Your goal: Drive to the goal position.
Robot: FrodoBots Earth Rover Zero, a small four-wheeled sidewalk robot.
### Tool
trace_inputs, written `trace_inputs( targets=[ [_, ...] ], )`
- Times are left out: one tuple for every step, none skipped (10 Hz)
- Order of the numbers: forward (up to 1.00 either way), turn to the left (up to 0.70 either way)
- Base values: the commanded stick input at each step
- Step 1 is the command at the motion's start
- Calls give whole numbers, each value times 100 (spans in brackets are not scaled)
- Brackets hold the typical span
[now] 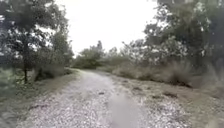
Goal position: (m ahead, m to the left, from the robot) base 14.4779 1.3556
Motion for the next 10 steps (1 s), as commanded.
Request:
trace_inputs(
  targets=[
    [30,0],
    [30,0],
    [30,0],
    [30,0],
    [30,0],
    [30,0],
    [30,0],
    [30,0],
    [30,0],
    [30,0]
  ],
)
